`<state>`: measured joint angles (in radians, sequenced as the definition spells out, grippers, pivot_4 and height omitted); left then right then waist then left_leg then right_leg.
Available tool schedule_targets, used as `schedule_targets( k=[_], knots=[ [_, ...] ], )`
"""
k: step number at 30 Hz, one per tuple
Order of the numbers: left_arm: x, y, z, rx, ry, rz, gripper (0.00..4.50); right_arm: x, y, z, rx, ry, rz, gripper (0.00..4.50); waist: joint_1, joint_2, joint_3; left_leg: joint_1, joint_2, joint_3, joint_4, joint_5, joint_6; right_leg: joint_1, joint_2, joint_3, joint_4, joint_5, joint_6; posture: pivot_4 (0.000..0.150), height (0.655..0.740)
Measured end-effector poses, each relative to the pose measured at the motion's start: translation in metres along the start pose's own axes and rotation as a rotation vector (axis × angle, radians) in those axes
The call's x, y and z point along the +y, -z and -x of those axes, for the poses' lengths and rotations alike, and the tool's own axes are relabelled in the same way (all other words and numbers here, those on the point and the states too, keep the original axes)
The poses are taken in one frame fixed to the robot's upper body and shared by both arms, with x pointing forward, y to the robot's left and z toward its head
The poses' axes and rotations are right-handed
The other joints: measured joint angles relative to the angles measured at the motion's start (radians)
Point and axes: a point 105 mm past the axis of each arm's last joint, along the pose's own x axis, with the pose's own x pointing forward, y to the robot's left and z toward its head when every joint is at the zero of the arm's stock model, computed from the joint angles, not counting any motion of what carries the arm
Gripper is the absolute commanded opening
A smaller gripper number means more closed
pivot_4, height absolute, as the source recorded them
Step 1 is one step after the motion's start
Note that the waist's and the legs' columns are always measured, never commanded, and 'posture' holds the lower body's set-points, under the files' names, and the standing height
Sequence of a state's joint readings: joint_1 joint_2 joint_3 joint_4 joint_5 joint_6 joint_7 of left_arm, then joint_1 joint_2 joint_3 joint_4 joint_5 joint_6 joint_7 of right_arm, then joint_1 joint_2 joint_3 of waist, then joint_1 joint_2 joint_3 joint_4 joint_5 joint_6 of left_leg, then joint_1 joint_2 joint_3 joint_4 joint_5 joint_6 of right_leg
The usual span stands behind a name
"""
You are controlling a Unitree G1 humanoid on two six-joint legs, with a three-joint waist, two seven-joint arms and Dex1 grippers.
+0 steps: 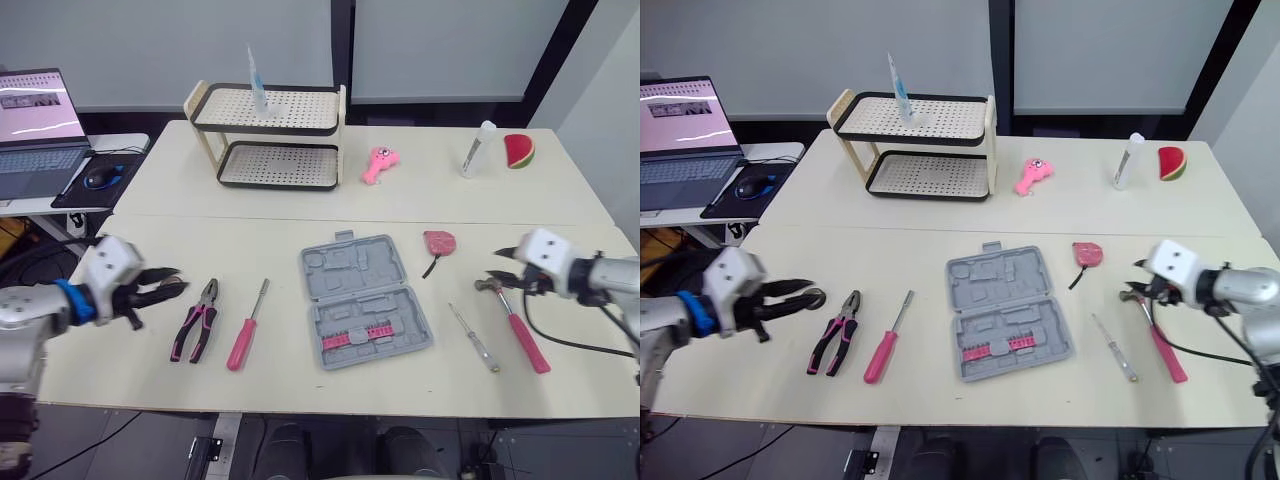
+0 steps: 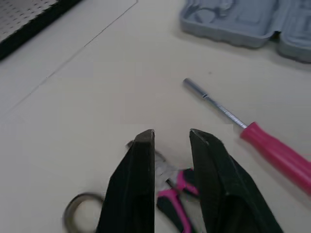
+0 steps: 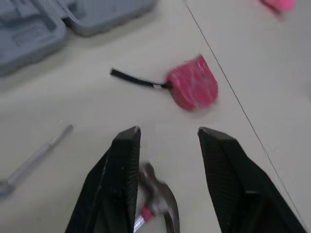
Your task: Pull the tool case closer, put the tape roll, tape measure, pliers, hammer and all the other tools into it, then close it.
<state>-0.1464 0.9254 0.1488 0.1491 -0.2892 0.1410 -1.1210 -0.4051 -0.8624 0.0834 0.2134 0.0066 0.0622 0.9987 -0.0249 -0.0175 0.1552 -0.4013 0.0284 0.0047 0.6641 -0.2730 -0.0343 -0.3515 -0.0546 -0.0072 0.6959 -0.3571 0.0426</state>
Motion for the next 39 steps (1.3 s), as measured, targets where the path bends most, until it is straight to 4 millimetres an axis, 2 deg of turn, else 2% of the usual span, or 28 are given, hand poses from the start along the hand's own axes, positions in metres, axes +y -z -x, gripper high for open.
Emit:
schedule_targets(
  k=[1,5,11,13,16,21,27,30,35,39],
  knots=[
    [-0.011,-0.002,-0.012,-0.006,0.044,-0.008,0.03,0.005,-0.006,-0.008,-0.01,-0.021,0.009,1.29,0.001,0.0,0.0,0.0,0.0,0.0,0.0,0.0,0.0,0.0,0.0,0.0,0.0,0.0,0.0,0.15,0.74],
    [-0.046,-0.013,-0.053,-0.055,0.154,-0.012,0.0,0.017,-0.019,-0.035,-0.002,-0.078,0.07,0.76,0.005,0.0,0.0,-0.001,0.0,-0.001,0.001,0.0,0.0,0.0,0.0,0.0,0.0,0.0,0.0,0.15,0.74],
    [-0.066,-0.014,-0.086,-0.046,0.214,-0.055,0.0,0.025,-0.02,-0.061,0.009,-0.11,0.094,0.0,0.001,0.0,0.0,0.0,0.0,-0.001,0.001,0.002,-0.003,0.0,0.001,0.0,0.0,0.0,0.0,0.15,0.74],
    [-0.068,-0.012,-0.096,-0.042,0.221,-0.045,0.0,0.031,-0.014,-0.068,0.028,-0.132,0.099,0.0,0.001,0.0,0.0,0.0,-0.001,0.0,0.001,0.002,-0.003,0.0,0.001,0.0,0.0,0.0,0.0,0.15,0.74],
    [-0.066,-0.013,-0.103,-0.043,0.209,-0.053,0.0,0.026,-0.009,-0.071,0.045,-0.119,0.101,0.0,0.0,0.0,0.0,0.0,0.0,0.0,0.001,0.002,-0.003,-0.001,0.001,0.0,0.0,0.0,0.0,0.15,0.74],
    [-0.068,-0.018,-0.115,-0.048,0.216,-0.07,0.0,0.017,-0.015,-0.076,0.032,-0.096,0.135,0.0,-0.003,0.0,0.0,0.0,0.0,0.0,0.001,0.002,-0.003,0.0,0.001,-0.001,0.0,0.0,0.0,0.15,0.74],
    [-0.075,-0.015,-0.133,-0.029,0.216,-0.071,0.0,0.032,-0.008,-0.088,0.055,-0.151,0.143,0.0,-0.002,0.0,0.0,0.0,0.0,0.0,0.001,0.002,-0.003,0.0,0.001,-0.001,0.0,0.0,0.0,0.15,0.74],
    [-0.074,-0.015,-0.136,-0.025,0.209,-0.077,0.0,0.032,-0.008,-0.091,0.054,-0.151,0.139,0.0,-0.003,0.0,0.0,0.0,0.0,0.0,0.001,0.002,-0.003,0.0,0.001,-0.001,0.0,0.0,0.0,0.15,0.74],
    [-0.075,-0.015,-0.144,-0.021,0.203,-0.09,0.0,0.041,-0.019,-0.101,0.026,-0.189,0.147,0.0,-0.003,0.0,0.0,0.0,0.0,-0.001,0.001,0.002,-0.003,0.0,0.001,-0.001,0.0,0.0,0.0,0.15,0.74],
    [-0.074,-0.015,-0.147,-0.019,0.207,-0.092,0.0,0.044,-0.019,-0.103,0.034,-0.207,0.141,0.0,-0.002,0.0,0.0,0.0,-0.001,-0.001,0.001,0.002,-0.003,0.0,0.0,-0.001,0.0,0.0,0.0,0.15,0.74]
  ],
)
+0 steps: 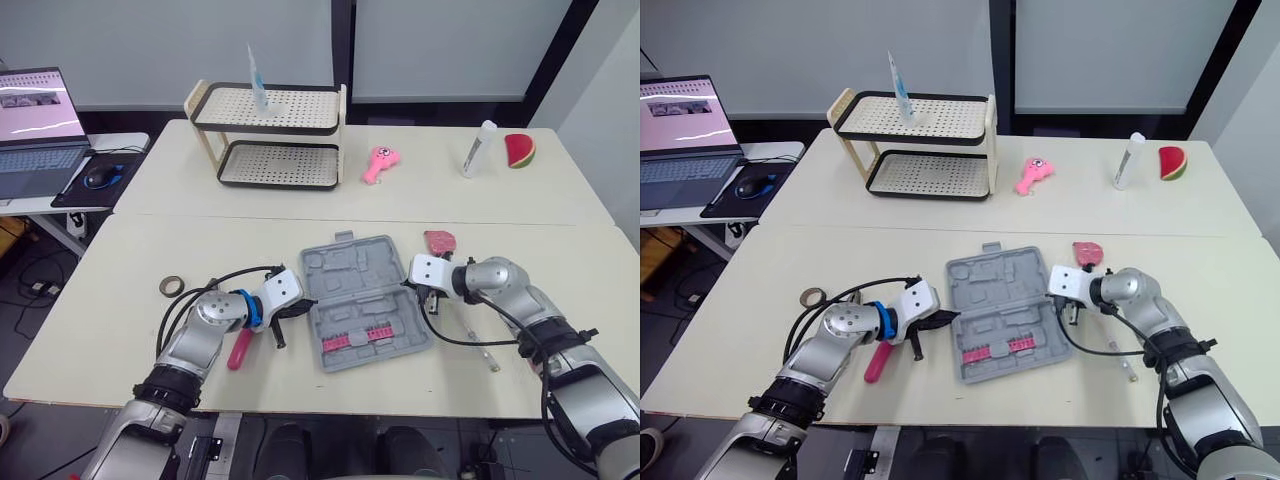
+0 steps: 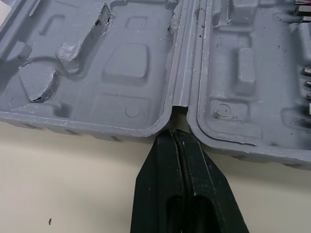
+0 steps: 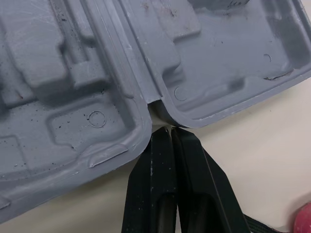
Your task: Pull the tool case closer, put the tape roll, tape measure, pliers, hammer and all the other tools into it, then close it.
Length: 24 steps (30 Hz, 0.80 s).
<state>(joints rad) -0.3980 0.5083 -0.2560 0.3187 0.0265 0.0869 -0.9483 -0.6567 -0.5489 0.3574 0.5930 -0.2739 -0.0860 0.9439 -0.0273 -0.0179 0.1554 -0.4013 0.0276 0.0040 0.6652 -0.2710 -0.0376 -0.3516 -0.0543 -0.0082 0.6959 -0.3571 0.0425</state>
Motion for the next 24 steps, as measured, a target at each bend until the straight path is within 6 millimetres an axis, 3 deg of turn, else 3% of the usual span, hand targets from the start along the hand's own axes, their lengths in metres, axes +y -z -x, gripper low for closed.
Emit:
schedule_targets(
  k=[7,24],
  knots=[
    [-0.001,-0.001,-0.001,0.005,0.016,-0.043,0.0,0.011,0.0,0.007,0.037,-0.087,0.012,0.0,0.0,0.0,0.0,0.0,0.0,-0.001,0.0,0.0,0.0,0.0,0.0,0.0,0.0,0.0,0.0,0.15,0.74],
    [-0.033,0.005,0.003,0.028,0.178,-0.164,0.0,0.072,-0.002,0.032,0.051,-0.188,-0.086,0.0,0.008,0.0,0.0,0.001,-0.001,-0.002,0.0,0.0,0.0,0.002,0.0,0.0,-0.002,0.0,0.0,0.15,0.74]
  ],
)
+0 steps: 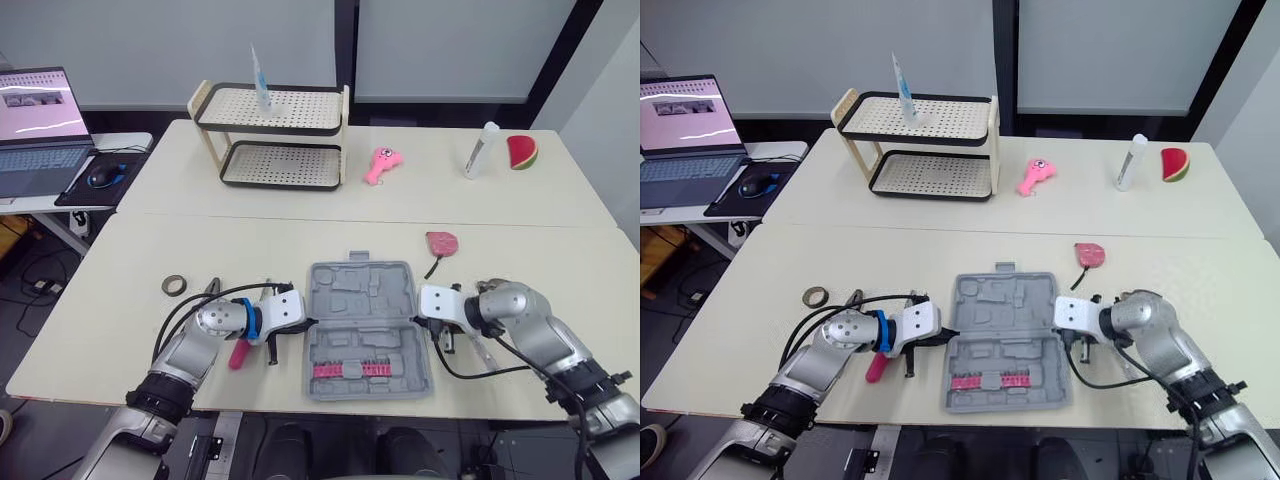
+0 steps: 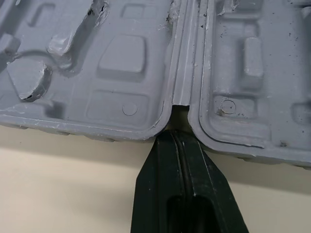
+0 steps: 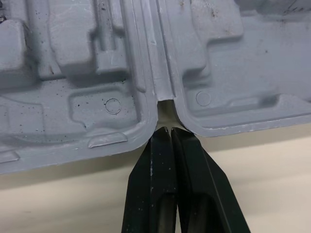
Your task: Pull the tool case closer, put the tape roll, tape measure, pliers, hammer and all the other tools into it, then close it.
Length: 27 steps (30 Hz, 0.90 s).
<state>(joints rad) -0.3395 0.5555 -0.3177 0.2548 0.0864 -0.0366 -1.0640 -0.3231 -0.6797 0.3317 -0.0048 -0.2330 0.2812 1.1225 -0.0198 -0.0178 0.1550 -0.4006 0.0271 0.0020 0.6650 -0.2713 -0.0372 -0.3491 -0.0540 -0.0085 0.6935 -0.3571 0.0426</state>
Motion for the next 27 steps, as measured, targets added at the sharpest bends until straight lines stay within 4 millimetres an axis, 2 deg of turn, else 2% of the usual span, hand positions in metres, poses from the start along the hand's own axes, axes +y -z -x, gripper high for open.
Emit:
schedule_targets(
  k=[8,27],
  knots=[
    [-0.005,-0.003,-0.003,-0.003,0.027,-0.028,0.0,0.014,0.003,0.004,0.008,0.007,-0.052,0.0,0.004,0.0,0.0,0.0,-0.001,0.0,0.0,0.0,0.0,0.002,0.0,0.0,-0.003,0.0,0.0,0.15,0.74],
    [-0.009,-0.004,-0.005,0.002,0.055,-0.038,0.0,0.017,0.005,0.004,0.006,0.028,-0.08,0.0,0.014,0.0,0.0,0.002,-0.001,-0.001,0.0,-0.001,0.001,0.006,0.001,-0.001,-0.006,0.0,0.0,0.15,0.74]
  ],
)
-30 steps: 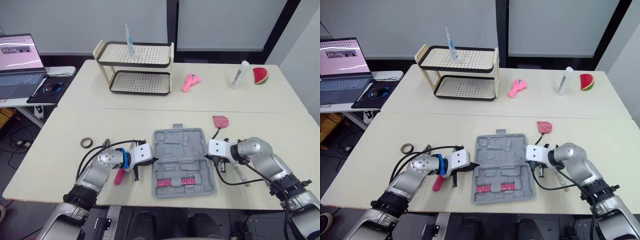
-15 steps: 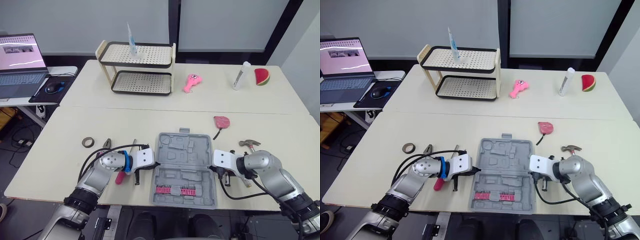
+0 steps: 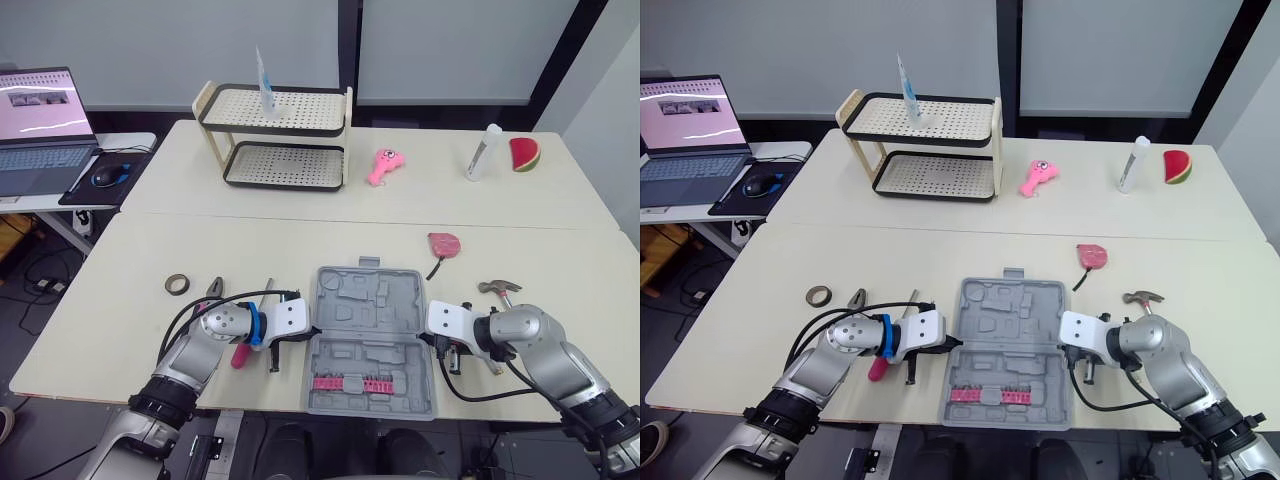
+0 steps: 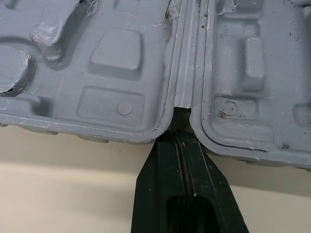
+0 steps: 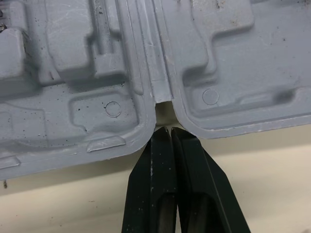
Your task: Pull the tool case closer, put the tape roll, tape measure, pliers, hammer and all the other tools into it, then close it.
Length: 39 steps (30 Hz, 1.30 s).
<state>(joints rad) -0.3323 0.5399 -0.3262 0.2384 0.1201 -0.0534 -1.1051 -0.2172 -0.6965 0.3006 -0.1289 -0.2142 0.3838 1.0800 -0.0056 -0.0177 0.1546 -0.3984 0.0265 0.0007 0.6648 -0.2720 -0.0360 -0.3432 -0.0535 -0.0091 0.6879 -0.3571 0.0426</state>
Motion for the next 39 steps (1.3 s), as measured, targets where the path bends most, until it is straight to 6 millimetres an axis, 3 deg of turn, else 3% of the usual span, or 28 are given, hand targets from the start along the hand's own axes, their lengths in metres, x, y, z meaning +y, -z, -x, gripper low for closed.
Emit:
schedule_targets(
  k=[9,16,27,39],
  knots=[
    [-0.002,0.0,0.0,0.002,0.002,-0.002,0.0,0.001,0.0,0.0,0.0,-0.004,0.003,0.0,0.0,0.0,-0.001,0.001,0.0,0.0,0.0,-0.001,0.002,0.001,0.0,0.0,0.0,0.0,0.0,0.15,0.74],
    [-0.018,-0.001,0.0,-0.003,0.042,0.006,0.0,0.005,0.002,0.0,0.007,-0.018,-0.003,0.0,0.001,0.002,-0.002,0.001,0.0,-0.001,0.0,-0.001,0.003,0.003,0.0,0.0,-0.004,0.0,0.0,0.15,0.74],
    [-0.026,-0.002,-0.002,0.002,0.082,-0.008,0.0,0.028,0.007,0.007,0.033,-0.096,-0.056,0.0,0.003,0.005,-0.004,0.002,-0.001,-0.002,0.0,-0.003,0.005,0.006,0.0,0.0,-0.007,0.0,0.0,0.15,0.74],
    [-0.03,0.0,0.0,0.016,0.116,-0.005,0.0,0.035,0.006,0.007,0.041,-0.121,-0.062,0.0,0.003,0.005,-0.005,0.003,0.0,-0.002,-0.001,-0.003,0.005,0.007,0.0,0.0,-0.007,0.0,0.0,0.15,0.74]
  ],
)
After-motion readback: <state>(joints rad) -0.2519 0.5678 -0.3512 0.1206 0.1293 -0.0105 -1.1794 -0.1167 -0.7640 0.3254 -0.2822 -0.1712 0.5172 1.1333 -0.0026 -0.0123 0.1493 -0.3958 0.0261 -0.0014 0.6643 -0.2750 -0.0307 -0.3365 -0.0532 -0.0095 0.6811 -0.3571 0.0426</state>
